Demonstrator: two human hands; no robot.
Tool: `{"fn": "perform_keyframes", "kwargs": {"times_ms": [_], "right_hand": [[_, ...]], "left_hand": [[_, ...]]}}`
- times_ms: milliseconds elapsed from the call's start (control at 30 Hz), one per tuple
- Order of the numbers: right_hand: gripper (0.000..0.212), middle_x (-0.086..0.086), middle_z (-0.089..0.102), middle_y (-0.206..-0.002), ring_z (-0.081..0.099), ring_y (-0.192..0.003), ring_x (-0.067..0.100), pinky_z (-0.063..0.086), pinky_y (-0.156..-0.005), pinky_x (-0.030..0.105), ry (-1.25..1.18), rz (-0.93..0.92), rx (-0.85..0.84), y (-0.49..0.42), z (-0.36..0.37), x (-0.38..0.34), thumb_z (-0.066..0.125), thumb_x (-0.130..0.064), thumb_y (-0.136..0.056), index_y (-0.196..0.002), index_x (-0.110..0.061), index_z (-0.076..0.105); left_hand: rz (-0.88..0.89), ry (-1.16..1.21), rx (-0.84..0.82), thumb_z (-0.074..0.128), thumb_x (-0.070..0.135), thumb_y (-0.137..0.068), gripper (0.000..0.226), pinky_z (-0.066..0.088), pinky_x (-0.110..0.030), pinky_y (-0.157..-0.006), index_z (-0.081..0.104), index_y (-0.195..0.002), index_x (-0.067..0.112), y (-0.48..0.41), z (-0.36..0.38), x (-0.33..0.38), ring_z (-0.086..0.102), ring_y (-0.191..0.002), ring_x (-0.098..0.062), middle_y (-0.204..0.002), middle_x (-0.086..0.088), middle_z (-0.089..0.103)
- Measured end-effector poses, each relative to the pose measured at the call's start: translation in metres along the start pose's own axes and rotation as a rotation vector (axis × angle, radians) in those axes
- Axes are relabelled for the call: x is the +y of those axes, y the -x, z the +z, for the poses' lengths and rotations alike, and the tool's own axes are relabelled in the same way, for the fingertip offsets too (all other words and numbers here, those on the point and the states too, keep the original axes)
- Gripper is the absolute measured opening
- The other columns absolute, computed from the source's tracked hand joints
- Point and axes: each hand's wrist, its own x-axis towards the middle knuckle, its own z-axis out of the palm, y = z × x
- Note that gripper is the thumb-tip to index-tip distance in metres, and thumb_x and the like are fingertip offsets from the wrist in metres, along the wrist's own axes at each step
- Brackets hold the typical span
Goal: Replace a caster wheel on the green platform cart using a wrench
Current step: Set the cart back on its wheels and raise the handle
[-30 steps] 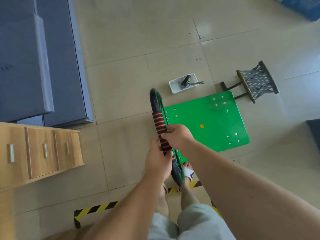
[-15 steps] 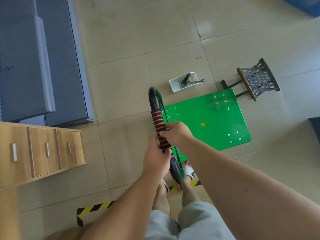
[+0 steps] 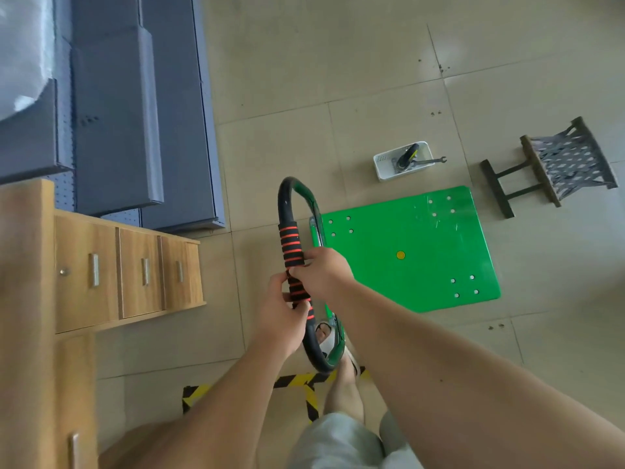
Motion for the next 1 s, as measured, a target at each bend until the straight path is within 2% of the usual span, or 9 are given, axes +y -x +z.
{"fn": "perform_keyframes", "kwargs": {"times_ms": [67,167,267,433,533,633,733,833,1000], "right_hand": [[0.017,-0.004,0.072,-0.084,0.064,-0.069,0.013,0.050,-0.061,0.023,0.019,0.003,-0.006,0.000,0.012,-0.008,0.069,-0.027,-0.088,-0.104,-0.024,0.074],[0.018,-0.002,0.075,-0.087,0.070,-0.077,0.018,0.058,-0.069,0.029,0.034,0.013,-0.002,-0.001,0.025,-0.016,0.069,-0.030,-0.088,-0.103,-0.021,0.075],[0.019,-0.003,0.072,-0.085,0.067,-0.073,0.016,0.050,-0.057,0.024,0.042,0.021,-0.001,0.000,0.035,-0.019,0.068,-0.033,-0.090,-0.103,-0.020,0.075],[0.022,-0.002,0.074,-0.093,0.071,-0.083,0.018,0.061,-0.077,0.033,-0.001,0.023,0.004,0.004,0.041,-0.017,0.067,-0.032,-0.093,-0.110,-0.020,0.073],[0.023,-0.002,0.074,-0.095,0.070,-0.083,0.018,0.056,-0.073,0.027,0.006,0.024,0.015,0.004,0.030,-0.012,0.067,-0.032,-0.094,-0.113,-0.020,0.073],[0.021,-0.001,0.071,-0.091,0.068,-0.082,0.019,0.054,-0.069,0.026,0.002,0.035,0.028,0.006,0.013,-0.004,0.067,-0.031,-0.094,-0.112,-0.020,0.072],[0.020,-0.002,0.071,-0.088,0.069,-0.082,0.020,0.059,-0.076,0.030,0.003,0.037,0.045,0.006,-0.007,0.008,0.067,-0.031,-0.094,-0.109,-0.021,0.074],[0.019,-0.004,0.069,-0.086,0.067,-0.080,0.019,0.054,-0.070,0.027,0.042,0.031,0.059,0.007,-0.029,0.023,0.065,-0.033,-0.095,-0.108,-0.023,0.074],[0.013,-0.014,0.062,-0.069,0.058,-0.061,0.005,0.042,-0.053,0.021,0.021,0.035,0.097,0.006,-0.064,0.052,0.066,-0.030,-0.094,-0.101,-0.025,0.075]], "left_hand": [[-0.006,-0.009,0.011,0.069,0.010,-0.097,0.040,0.045,-0.005,-0.052,0.048,-0.126,0.029,-0.001,-0.011,-0.005,0.064,-0.078,-0.004,-0.097,0.009,0.067],[-0.022,-0.034,0.026,0.069,0.014,-0.097,0.040,0.045,-0.006,-0.051,0.047,-0.125,0.033,-0.003,-0.023,-0.011,0.064,-0.082,-0.003,-0.097,0.014,0.065],[-0.031,-0.047,0.034,0.067,0.016,-0.099,0.038,0.044,-0.010,-0.056,0.046,-0.124,0.034,-0.004,-0.029,-0.015,0.065,-0.083,-0.004,-0.101,0.011,0.068],[-0.033,-0.065,0.034,0.065,0.018,-0.101,0.034,0.050,-0.019,-0.061,0.047,-0.126,0.031,-0.005,-0.029,-0.015,0.065,-0.081,-0.007,-0.097,0.011,0.067],[-0.037,-0.070,0.029,0.064,0.018,-0.101,0.034,0.053,-0.025,-0.063,0.046,-0.125,0.033,-0.005,-0.021,-0.012,0.065,-0.079,-0.006,-0.095,0.012,0.068],[-0.018,-0.059,0.024,0.062,0.015,-0.101,0.033,0.048,-0.019,-0.055,0.045,-0.120,0.035,-0.005,-0.006,-0.002,0.064,-0.075,-0.005,-0.092,0.011,0.068],[-0.024,-0.018,0.012,0.063,0.013,-0.101,0.033,0.057,-0.034,-0.066,0.044,-0.118,0.035,-0.004,0.016,0.010,0.067,-0.081,-0.014,-0.092,0.008,0.067],[-0.029,-0.009,0.011,0.066,0.016,-0.098,0.032,0.060,-0.052,-0.080,0.047,-0.116,0.035,-0.001,0.040,0.022,0.070,-0.085,-0.023,-0.092,0.004,0.070],[-0.006,0.015,-0.011,0.065,0.017,-0.095,0.033,0.060,-0.054,-0.077,0.047,-0.109,0.041,0.003,0.078,0.036,0.071,-0.080,-0.024,-0.088,0.005,0.071]]}}
